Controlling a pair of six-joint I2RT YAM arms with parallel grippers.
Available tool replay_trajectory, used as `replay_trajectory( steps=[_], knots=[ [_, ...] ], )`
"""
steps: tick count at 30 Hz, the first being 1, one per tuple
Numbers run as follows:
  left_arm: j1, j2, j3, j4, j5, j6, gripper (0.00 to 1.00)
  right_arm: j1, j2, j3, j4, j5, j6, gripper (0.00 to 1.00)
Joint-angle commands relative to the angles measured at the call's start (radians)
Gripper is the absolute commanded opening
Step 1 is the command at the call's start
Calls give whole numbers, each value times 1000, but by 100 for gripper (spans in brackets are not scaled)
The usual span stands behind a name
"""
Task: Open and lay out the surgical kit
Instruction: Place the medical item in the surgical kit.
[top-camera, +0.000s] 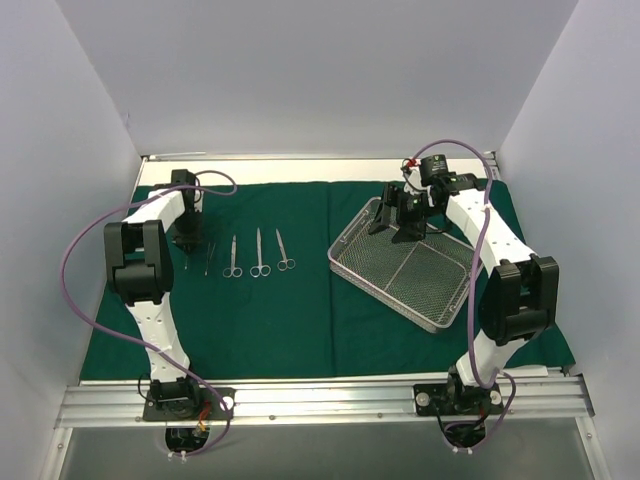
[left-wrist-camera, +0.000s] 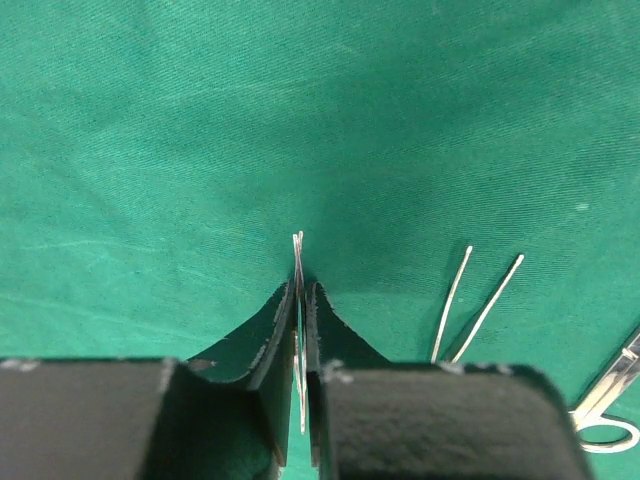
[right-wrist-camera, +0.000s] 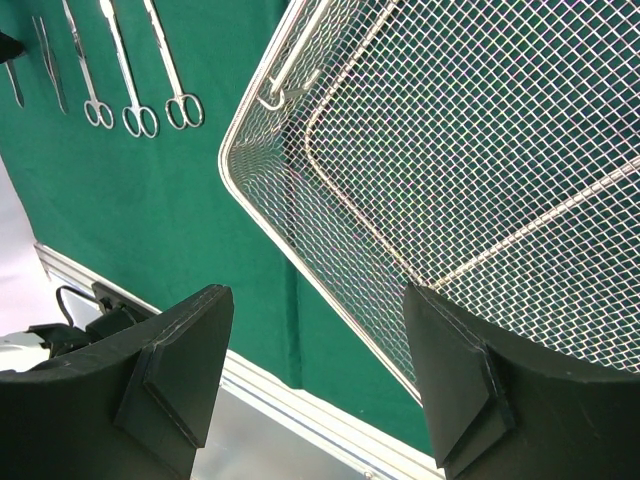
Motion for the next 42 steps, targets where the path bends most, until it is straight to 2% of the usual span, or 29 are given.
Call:
replay_trajectory(
  steps=[1, 10, 26, 35, 40, 42],
  knots=[
    [14, 10, 50, 9, 3, 11, 16, -10, -6, 12, -28, 4, -13, 70],
    [23, 22, 38, 5, 4, 13, 25, -20, -12, 1, -23, 1, -9, 70],
    [30, -2, 1, 13, 9, 10, 31, -20, -26, -10, -14, -7, -7, 70],
    [33, -7, -7, 16, 12, 8, 39, -20, -35, -19, -8, -10, -6, 70],
    [34, -39, 0, 9, 17, -1, 40, -20, -37, -25, -3, -12, -3, 70],
    [34, -74, 13, -2, 32, -54, 41, -20, -37, -25, -3, -12, -4, 70]
  ],
)
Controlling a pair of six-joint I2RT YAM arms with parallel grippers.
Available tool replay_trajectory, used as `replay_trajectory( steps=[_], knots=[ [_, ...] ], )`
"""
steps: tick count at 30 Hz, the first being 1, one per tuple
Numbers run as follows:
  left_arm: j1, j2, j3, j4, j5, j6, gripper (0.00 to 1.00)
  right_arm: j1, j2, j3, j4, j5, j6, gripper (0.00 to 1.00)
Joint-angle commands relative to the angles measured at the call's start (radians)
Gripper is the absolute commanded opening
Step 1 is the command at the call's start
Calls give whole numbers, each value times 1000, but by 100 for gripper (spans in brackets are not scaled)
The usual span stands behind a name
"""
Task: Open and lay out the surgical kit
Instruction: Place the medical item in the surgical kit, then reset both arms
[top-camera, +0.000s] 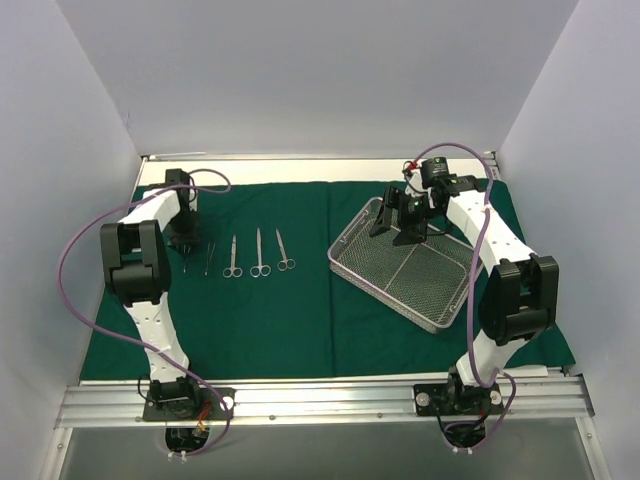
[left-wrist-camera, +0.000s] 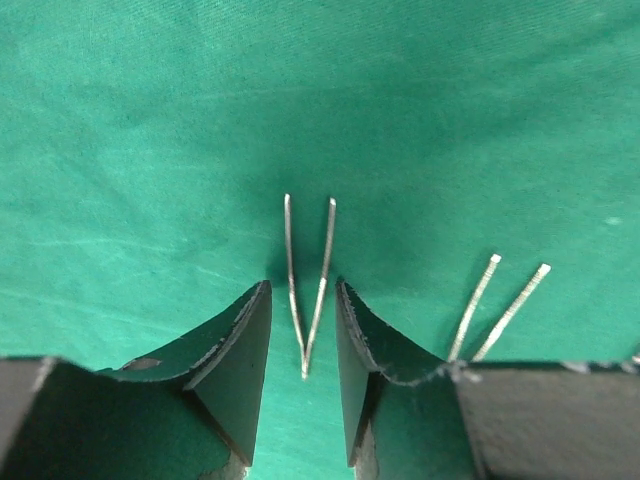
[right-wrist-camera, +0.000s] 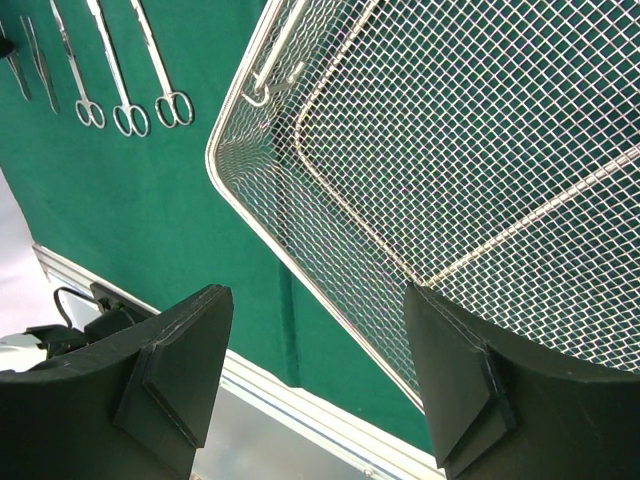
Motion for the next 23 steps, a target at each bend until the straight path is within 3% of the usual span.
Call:
replay_trajectory(
  steps=[1, 2, 9, 11, 14, 15, 20, 23],
  knots=[
    [6, -94, 10, -8, 43, -58, 41, -6, -38, -1, -8, -9, -6, 70],
    [8, -163, 32, -40, 65, -124, 43, -5, -54, 11, -8, 23, -10, 77],
    [6, -385, 12, -53, 214, -271, 47, -5, -97, 20, -29, 115, -19, 88],
    [-7, -492, -67, -19, 290, -314, 48, -5, -141, 2, -11, 150, 3, 99],
    [-38, -629, -198, 59, 395, -391, 52, 1, -228, -67, 54, 204, 43, 100],
    [-47, -666, -235, 99, 425, -429, 94, 12, -253, -114, 92, 218, 53, 100],
    [-85, -879, -456, 231, 556, -534, 94, 29, -415, -291, 202, 308, 83, 100],
    [-126, -1008, -597, 355, 644, -612, 94, 64, -578, -467, 371, 299, 93, 100]
  ],
)
